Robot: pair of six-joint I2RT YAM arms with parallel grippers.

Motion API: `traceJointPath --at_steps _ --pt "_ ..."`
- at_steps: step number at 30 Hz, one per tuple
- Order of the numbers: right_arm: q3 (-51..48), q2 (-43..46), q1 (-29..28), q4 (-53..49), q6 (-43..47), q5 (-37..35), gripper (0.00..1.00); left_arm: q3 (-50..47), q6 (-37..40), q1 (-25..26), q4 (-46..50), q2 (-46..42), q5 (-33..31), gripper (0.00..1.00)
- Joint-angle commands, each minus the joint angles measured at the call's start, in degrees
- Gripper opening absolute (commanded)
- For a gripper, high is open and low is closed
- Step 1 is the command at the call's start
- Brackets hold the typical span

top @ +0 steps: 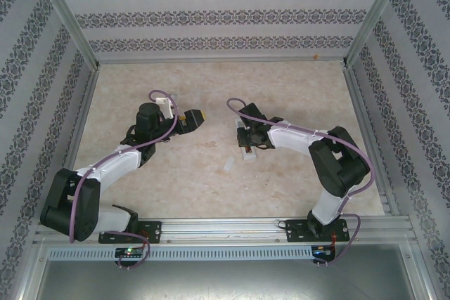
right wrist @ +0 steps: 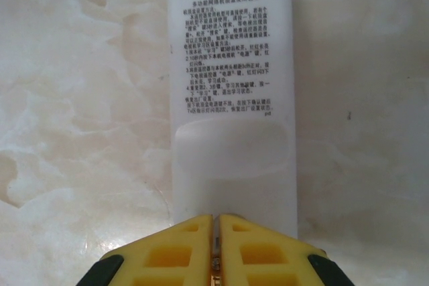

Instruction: Load the batteries into the remote control

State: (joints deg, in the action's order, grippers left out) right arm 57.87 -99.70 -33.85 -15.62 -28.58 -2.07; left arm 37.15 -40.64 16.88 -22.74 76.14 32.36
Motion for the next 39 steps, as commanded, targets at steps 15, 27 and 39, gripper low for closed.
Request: traceJointPath --at_steps 15,27,39 --pt "-10.0 1.0 -5.0 3.7 0.2 -7.7 0.1 1.4 -1.2 0.4 -1.5 0.3 -0.3 1.0" --pt "-8.0 7.8 -5.7 3.4 1.2 -9.1 0.0 1.2 -1.9 0.5 -2.4 0.8 -0.2 1.0" --pt "-3.6 10.1 -2.6 1.2 1.9 -4.8 0.0 1.1 -1.3 0.5 -2.3 0.7 -0.2 1.0"
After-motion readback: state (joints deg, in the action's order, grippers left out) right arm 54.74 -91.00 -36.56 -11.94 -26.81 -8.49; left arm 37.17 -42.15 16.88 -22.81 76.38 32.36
